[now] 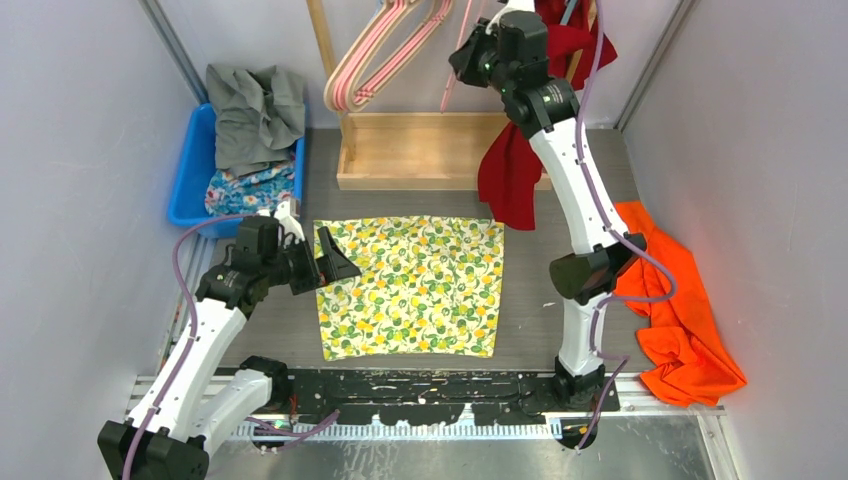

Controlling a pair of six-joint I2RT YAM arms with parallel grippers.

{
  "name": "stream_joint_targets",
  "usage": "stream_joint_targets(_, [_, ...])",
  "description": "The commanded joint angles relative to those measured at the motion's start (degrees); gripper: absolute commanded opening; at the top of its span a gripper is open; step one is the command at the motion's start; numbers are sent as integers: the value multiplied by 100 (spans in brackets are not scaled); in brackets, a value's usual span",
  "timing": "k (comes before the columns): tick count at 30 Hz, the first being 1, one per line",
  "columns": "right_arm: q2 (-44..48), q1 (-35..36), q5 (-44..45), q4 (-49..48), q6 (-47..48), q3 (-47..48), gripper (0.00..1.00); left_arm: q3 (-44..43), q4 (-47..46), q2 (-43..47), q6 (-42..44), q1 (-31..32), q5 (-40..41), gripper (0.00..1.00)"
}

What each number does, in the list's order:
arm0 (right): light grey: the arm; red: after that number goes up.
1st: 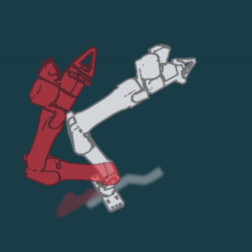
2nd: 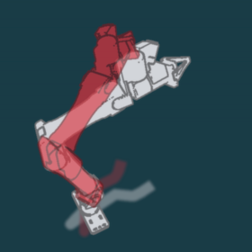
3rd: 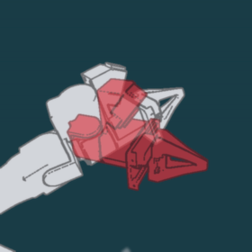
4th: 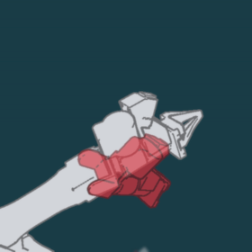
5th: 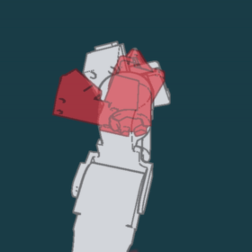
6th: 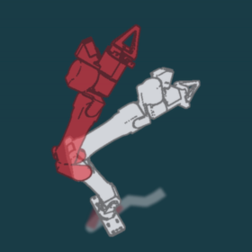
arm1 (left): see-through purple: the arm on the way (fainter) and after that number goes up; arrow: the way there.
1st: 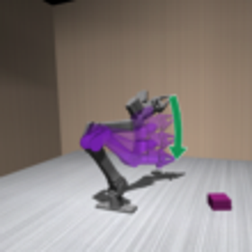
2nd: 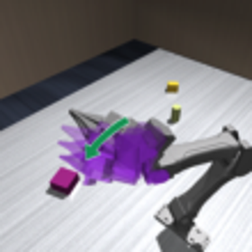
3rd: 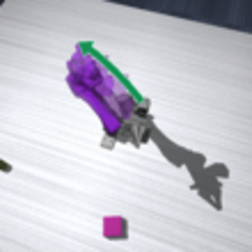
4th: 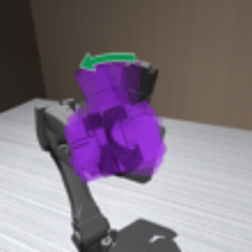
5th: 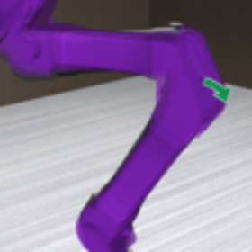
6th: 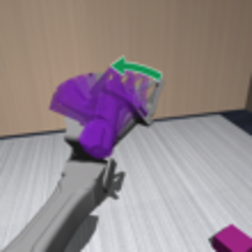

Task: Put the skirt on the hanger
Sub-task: Pick up the hanger from the clothesline, then hang the skirt on the hanger.

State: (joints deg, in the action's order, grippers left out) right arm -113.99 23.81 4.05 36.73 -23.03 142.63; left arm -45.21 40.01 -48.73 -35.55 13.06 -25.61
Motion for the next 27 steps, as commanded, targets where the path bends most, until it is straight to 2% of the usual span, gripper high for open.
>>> stream_joint_targets(1, [652,0,-1239,-272,-317,-603,1,-62,-209,131,39,15,-100,100])
stream_joint_targets(8, [2178,160,-2012,-1099,-731,-3038,1,-132,-145,146,48,6,-60,100])
stream_joint_targets(20, [4840,884,-1982,-1337,-1204,-6322,1,-422,126,268,67,3,88,100])
stream_joint_targets(23, [5279,1275,-1835,-1404,-1428,-7033,1,-562,280,319,104,-2,138,100])
stream_joint_targets(27, [5545,2275,-1243,-1847,-1717,-8012,1,-825,592,407,144,-1,214,100])
